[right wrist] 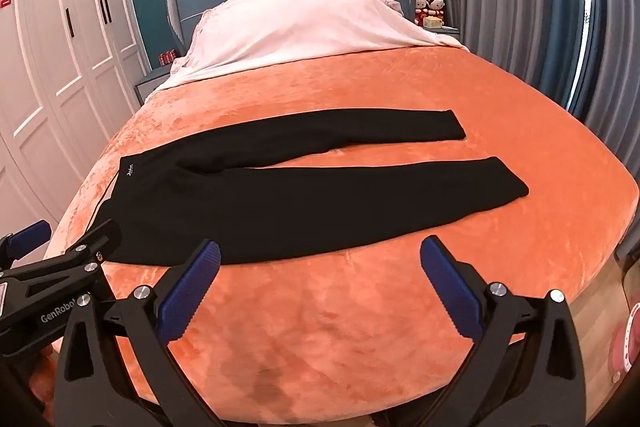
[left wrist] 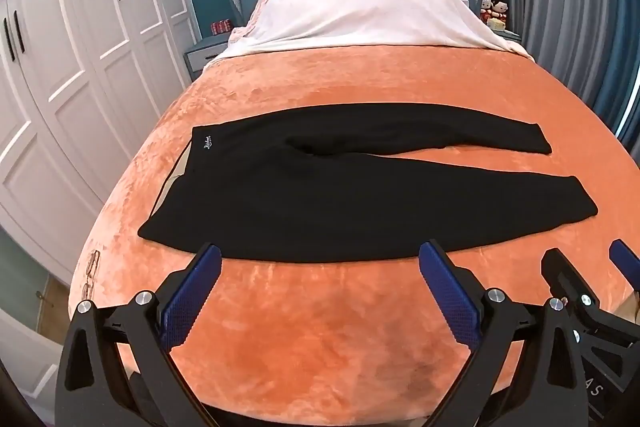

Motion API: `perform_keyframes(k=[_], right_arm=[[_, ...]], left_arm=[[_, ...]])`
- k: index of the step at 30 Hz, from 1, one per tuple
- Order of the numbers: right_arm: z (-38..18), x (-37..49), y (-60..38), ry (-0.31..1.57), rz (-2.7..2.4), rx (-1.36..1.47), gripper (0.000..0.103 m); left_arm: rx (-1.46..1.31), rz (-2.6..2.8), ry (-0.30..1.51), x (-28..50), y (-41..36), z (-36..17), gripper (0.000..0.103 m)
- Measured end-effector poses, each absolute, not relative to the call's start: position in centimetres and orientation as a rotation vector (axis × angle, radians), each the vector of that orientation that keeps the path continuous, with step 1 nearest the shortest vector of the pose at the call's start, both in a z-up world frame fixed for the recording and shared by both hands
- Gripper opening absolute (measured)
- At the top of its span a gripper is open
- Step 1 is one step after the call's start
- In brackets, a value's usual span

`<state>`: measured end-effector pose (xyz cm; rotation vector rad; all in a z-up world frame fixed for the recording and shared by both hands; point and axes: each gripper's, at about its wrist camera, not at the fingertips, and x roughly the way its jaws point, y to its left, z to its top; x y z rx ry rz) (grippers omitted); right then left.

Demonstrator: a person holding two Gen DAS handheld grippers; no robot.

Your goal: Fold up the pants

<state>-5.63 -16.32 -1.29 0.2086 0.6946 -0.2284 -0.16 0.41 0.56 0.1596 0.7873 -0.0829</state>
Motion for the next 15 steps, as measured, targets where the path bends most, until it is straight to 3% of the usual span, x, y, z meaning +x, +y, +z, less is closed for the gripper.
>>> perform_keyframes(k=[15], right_arm=[[-1.16, -5.71, -16.41, 0.696, -0.212, 0.217, 0.098]], left_arm=[[0.158, -0.076, 0.8, -0.05, 0.3, 0.75, 0.097]])
